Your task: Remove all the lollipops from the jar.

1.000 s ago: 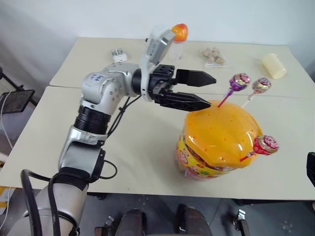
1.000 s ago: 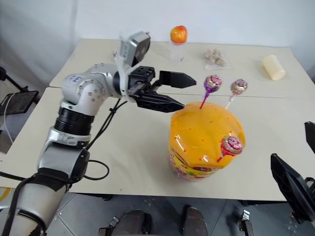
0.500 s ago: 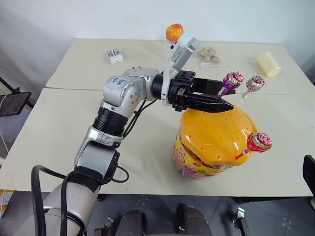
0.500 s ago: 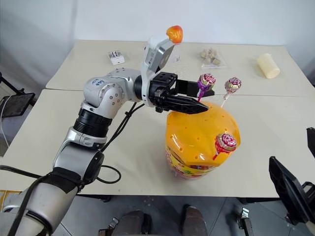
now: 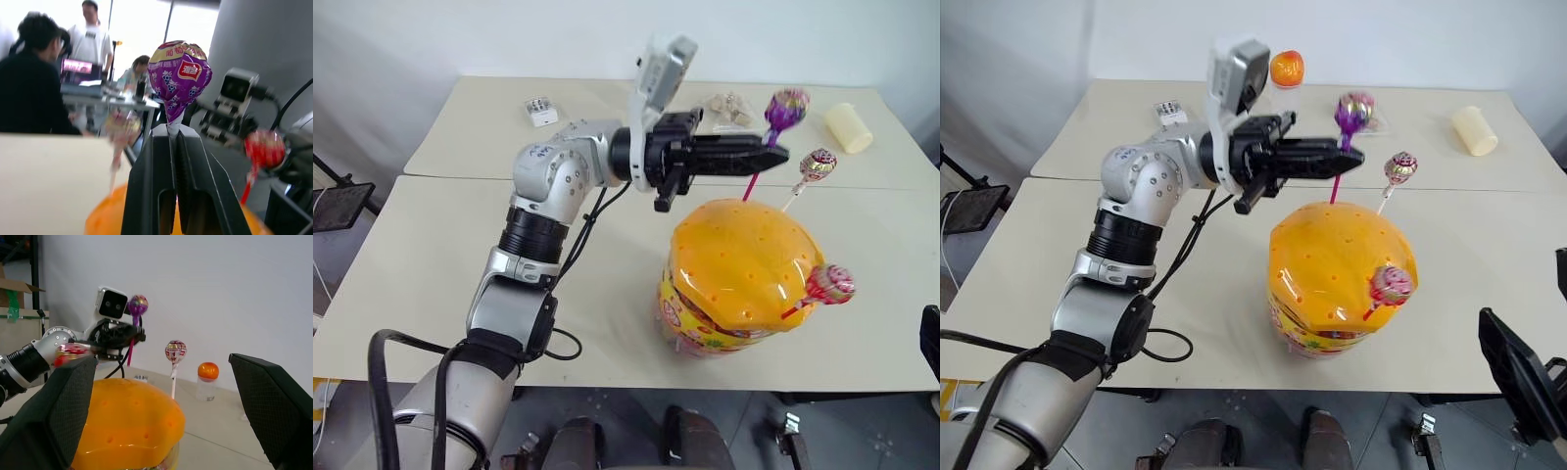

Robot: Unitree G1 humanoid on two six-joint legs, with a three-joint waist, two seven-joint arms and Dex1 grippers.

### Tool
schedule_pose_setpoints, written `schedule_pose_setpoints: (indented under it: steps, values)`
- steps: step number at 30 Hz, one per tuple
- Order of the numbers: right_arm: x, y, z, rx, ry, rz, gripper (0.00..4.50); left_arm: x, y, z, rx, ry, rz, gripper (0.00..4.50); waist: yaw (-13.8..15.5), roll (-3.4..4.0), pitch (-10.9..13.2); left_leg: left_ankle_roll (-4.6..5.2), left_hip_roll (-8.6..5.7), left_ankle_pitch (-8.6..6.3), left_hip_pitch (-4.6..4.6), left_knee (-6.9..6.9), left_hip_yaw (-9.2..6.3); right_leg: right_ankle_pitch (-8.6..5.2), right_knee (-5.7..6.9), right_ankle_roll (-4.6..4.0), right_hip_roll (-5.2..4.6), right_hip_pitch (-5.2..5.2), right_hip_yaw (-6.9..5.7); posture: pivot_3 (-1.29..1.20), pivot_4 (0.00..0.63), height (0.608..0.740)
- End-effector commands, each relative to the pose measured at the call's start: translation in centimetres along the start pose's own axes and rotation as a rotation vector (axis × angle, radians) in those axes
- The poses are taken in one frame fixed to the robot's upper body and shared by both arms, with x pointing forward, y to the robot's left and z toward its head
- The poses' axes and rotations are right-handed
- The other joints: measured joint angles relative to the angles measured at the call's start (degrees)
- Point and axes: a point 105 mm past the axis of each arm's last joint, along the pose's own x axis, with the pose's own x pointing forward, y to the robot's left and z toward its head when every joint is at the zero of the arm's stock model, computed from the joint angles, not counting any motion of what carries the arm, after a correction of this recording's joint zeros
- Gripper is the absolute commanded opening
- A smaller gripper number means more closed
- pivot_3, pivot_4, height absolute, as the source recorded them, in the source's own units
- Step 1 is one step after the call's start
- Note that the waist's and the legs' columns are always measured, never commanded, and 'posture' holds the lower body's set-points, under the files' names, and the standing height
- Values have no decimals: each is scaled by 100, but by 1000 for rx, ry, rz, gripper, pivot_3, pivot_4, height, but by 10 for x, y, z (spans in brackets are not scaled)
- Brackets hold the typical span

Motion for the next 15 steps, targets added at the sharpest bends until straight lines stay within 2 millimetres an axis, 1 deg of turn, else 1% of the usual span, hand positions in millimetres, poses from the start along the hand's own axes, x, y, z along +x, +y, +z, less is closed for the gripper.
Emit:
schedule_pose_setpoints:
  steps: [1,2,3,4,5,7,8,10,12,13,14,15]
  values:
    - [8,-1,4,9,-49,56,4500,-17,-3,47,-15,-196,21,21,-11,-2,1,0,0,0,0,1,-1,0,-1,0,0,1,0,0,150,740]
    - [13,1,4,24,-51,101,4500,-32,1,51,-23,-199,92,21,-26,-2,1,1,0,0,2,3,-1,0,0,0,-1,1,5,0,150,740]
    - [20,5,5,42,-53,167,4500,-56,10,47,-27,-149,231,21,-78,1,-1,1,0,0,4,2,-2,0,1,0,0,1,6,0,150,740]
    - [24,8,5,54,-53,214,4500,-74,15,43,-30,-110,330,21,-100,9,-5,0,3,0,16,-7,-9,0,5,0,0,-3,20,0,150,740]
    - [29,10,7,69,-54,259,4500,-96,18,37,-31,-57,442,21,-114,14,-8,0,1,1,23,-21,-15,0,8,0,1,-5,32,0,150,740]
    - [33,13,8,87,-47,320,4500,-131,17,27,-47,13,599,21,-125,17,-10,-2,0,2,53,-41,-20,0,24,0,8,-3,37,0,150,740]
    - [35,16,10,95,-44,360,4500,-155,13,22,-60,47,697,21,-115,13,-7,-6,-3,1,56,-45,-23,0,27,0,15,-1,39,0,150,740]
    - [39,18,12,102,-37,416,4500,-207,0,12,-108,98,911,21,-107,4,-2,-14,3,-1,52,-43,-22,0,33,0,23,-5,35,0,150,740]
    - [41,20,13,101,-30,454,4500,-251,-17,-1,-140,165,1092,21,-86,-16,9,-16,3,-2,37,-39,-23,0,31,0,24,-15,33,0,150,740]
    - [41,21,12,103,-26,470,4500,-271,-27,-8,-169,190,1168,21,-72,-22,10,-17,3,-3,30,-35,-24,0,31,0,25,-17,30,0,150,740]
    - [41,22,12,109,-19,492,4500,-294,-41,-20,-200,240,1256,21,-47,-25,10,-18,3,-4,21,-30,-28,0,30,0,25,-22,27,0,150,740]
    - [41,23,11,117,-8,513,4500,-311,-55,-31,-239,288,1320,21,-30,-29,7,-17,3,-5,15,-26,-27,0,24,0,24,-23,27,0,150,740]
